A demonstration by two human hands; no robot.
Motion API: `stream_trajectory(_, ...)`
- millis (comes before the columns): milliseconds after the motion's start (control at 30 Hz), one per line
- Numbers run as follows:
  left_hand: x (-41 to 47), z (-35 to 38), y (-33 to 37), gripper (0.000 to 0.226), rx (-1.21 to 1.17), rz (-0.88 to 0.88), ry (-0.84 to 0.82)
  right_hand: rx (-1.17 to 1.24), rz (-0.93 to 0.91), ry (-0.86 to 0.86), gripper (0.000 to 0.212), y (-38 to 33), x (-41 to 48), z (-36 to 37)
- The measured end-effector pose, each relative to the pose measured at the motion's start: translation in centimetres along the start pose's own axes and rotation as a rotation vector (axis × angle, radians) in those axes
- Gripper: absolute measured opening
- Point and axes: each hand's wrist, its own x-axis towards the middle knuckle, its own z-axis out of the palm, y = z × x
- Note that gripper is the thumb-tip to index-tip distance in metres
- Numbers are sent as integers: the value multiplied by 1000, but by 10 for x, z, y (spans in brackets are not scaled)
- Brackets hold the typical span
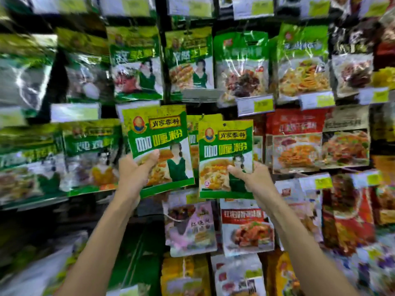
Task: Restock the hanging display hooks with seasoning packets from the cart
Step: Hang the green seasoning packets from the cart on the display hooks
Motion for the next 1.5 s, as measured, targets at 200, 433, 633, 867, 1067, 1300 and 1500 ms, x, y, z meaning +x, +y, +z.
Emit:
stream_trajectory(200, 23, -23, 0, 34, 79, -2, 88, 40, -6, -14, 38, -19, 22, 41)
stream_trajectory(433, 27, -24, -4, 73, 134, -29, 108, 93, 65, -21, 40, -31, 38, 47)
stream_trajectory(633, 22, -12, 0, 19, 47, 19, 114, 102, 105, -62, 30, -28, 49, 43)
stream_trajectory(867, 14, -6, 4, 23, 54, 103, 129, 56, 94, -46, 38, -21, 56, 47)
stream_trajectory(1067, 13, -2, 3, 15, 34, 82, 121, -59, 56, -51, 34, -9, 55, 44)
stream_trajectory(1300, 0, 27, -8, 18, -12, -76, -91, -95, -235, 202, 11, -12, 24, 49)
stream_trajectory(1500, -11, 63, -7, 16, -3, -107, -210, 94, -35, -71, 52, -20, 27, 65)
